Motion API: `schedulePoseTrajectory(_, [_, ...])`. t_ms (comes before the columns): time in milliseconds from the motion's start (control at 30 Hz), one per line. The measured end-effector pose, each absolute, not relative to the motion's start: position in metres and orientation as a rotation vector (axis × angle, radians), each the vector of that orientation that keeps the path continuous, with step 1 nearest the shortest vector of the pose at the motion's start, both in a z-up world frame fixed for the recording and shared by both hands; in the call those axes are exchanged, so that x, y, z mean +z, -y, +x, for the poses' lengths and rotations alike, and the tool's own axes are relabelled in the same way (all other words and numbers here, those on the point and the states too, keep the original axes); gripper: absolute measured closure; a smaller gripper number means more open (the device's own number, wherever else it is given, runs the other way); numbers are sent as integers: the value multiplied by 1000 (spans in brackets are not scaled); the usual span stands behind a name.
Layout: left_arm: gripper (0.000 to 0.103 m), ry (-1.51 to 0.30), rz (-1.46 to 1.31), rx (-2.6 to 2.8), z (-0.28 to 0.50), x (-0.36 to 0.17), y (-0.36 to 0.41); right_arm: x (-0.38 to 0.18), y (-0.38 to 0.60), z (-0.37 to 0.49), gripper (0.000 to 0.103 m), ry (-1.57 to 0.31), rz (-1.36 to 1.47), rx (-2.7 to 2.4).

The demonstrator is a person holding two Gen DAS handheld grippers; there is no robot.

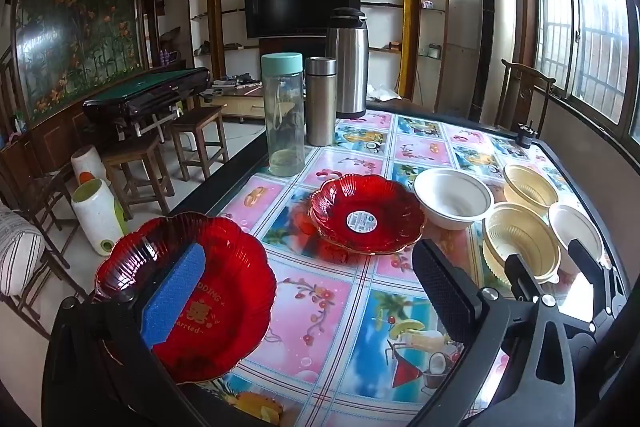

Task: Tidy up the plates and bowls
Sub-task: 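Move the right gripper toward the red scalloped plate while the left gripper holds the red plate stack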

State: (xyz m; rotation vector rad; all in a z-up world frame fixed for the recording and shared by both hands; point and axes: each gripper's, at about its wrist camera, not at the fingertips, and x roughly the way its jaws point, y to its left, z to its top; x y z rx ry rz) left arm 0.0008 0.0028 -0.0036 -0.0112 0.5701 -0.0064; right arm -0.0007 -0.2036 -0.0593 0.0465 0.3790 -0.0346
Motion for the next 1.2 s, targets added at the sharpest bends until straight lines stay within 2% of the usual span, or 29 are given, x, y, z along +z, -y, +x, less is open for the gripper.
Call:
schedulePoseTrajectory(867, [0, -621, 11, 4, 15, -25, -14, -62, 199, 0, 0, -382, 25, -40])
schedulePoseTrajectory(1200, [0, -634, 32, -9, 33, -17, -37, -40, 202, 26, 0, -415, 187, 30])
